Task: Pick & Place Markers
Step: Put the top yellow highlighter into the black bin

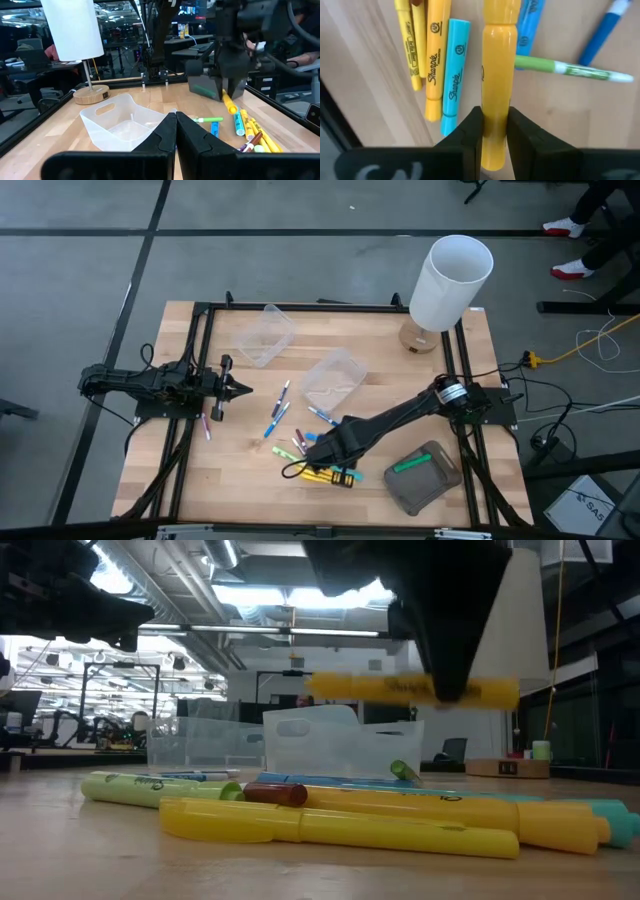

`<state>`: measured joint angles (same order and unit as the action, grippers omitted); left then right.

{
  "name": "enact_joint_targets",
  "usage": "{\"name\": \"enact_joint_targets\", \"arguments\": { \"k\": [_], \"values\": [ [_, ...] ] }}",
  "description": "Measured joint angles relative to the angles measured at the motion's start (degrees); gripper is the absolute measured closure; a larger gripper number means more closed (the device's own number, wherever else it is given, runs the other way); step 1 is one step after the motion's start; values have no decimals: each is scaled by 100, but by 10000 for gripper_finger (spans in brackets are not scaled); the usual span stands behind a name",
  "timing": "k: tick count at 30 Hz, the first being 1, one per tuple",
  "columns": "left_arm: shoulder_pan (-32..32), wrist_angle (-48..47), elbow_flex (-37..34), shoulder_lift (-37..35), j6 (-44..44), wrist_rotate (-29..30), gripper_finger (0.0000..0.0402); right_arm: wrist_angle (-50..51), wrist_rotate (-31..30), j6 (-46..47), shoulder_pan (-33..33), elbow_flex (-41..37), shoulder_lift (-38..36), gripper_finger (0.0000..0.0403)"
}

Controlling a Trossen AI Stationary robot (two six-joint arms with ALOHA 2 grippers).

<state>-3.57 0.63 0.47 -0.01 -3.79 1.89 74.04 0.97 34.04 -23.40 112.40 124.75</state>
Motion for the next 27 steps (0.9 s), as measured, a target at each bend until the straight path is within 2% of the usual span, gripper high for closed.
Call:
{"name": "enact_joint_targets", "arguments": {
  "k": [27],
  "values": [
    [-1,2,1,0,0,0,398,324,-496,-905,94,-24,-398,339]
  ]
}}
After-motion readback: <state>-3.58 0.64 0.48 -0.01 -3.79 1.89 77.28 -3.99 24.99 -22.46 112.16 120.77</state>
